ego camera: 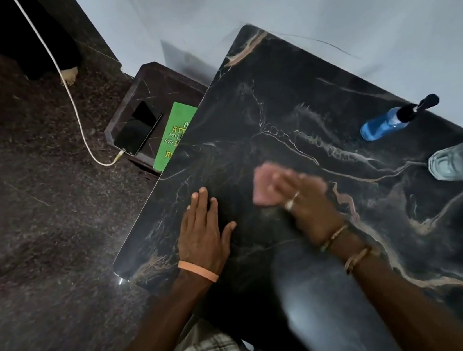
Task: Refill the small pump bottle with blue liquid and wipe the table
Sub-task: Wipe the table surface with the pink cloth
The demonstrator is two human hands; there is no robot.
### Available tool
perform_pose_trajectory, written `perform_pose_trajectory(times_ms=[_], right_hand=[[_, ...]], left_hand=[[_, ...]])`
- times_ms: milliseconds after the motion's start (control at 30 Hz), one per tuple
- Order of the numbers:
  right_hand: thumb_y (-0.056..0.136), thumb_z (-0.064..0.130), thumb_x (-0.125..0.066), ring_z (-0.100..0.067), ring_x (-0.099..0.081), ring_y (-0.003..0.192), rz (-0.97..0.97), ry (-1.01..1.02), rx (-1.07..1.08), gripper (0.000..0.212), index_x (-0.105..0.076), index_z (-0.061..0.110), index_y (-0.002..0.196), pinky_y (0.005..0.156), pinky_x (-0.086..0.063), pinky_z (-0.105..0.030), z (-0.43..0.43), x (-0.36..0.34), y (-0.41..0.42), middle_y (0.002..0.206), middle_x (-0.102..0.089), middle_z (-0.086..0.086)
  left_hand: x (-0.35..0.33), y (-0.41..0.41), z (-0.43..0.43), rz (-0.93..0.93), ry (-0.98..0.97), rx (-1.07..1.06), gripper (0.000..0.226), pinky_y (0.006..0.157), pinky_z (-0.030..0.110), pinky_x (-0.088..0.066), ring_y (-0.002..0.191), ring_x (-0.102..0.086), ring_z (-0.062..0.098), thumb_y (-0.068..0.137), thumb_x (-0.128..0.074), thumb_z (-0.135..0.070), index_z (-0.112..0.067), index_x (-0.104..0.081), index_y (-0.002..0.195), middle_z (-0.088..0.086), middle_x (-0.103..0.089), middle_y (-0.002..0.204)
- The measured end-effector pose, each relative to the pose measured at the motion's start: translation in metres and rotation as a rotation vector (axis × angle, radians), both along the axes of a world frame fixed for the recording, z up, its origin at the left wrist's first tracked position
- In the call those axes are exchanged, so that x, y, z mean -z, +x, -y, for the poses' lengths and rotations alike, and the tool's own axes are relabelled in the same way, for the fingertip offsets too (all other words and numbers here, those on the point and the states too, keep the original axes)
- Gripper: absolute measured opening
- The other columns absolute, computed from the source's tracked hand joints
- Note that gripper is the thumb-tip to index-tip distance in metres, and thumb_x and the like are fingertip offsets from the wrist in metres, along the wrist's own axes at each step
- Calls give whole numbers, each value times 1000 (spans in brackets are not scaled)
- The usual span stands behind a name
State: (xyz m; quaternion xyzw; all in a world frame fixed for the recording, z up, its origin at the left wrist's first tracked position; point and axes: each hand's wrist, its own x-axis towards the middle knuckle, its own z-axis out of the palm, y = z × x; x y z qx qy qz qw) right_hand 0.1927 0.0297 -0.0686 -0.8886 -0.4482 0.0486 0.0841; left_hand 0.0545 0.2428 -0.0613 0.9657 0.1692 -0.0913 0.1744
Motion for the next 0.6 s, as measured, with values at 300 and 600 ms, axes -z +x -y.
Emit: perform_pose_trajectory(times_ms=[300, 600], right_hand=[[78, -5, -47, -47, -42, 130, -89, 38, 534, 55, -56, 2, 132, 107, -35, -58, -18, -7, -45, 141, -48, -20], [81, -13, -51, -40, -40, 134, -9, -50, 268, 58, -58, 13, 132, 108, -34, -51, -83, -6, 141, 144, -48, -11]], left_hand=[[3, 0, 4, 61, 34, -20, 66, 112, 47, -31, 141, -27, 33, 87, -61, -42, 0, -47, 136, 18, -33, 150], [7, 0, -1, 107, 61, 0, 66, 110, 47, -28, 139, -30, 33, 86, -54, -46, -1, -50, 134, 18, -36, 149]])
